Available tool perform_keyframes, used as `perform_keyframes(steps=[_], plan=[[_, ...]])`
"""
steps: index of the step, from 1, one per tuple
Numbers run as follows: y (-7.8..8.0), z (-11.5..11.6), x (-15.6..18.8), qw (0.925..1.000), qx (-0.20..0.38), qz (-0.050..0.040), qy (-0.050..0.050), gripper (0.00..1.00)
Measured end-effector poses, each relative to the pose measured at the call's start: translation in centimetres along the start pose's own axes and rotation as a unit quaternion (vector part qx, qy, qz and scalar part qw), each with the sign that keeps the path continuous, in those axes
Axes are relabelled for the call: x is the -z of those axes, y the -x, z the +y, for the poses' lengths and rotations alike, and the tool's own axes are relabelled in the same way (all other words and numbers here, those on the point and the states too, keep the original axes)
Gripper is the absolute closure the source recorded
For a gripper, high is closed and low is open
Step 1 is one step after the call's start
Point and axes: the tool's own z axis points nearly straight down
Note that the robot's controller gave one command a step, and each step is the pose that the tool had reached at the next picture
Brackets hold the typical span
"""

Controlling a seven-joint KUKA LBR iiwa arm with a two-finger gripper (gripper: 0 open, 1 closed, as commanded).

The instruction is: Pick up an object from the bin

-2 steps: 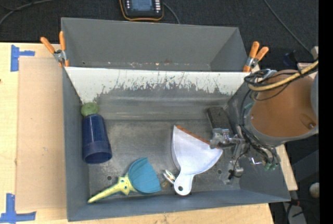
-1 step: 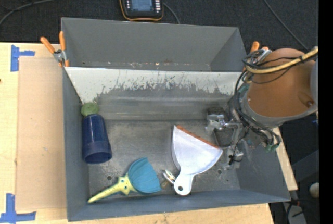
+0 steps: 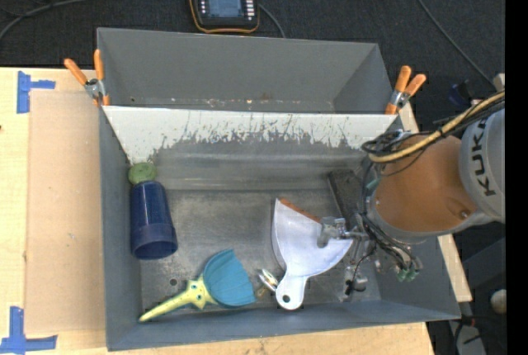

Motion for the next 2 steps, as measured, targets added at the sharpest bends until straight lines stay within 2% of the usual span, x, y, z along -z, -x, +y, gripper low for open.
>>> perform_keyframes(steps=[1,2], plan=[[0.1,1.8,4.5,0.9975,0.07,-0.0071,-0.002,0.0],[-0.9,0.8,-3.9,0.9999,0.009,0.0059,0.001,1.0]])
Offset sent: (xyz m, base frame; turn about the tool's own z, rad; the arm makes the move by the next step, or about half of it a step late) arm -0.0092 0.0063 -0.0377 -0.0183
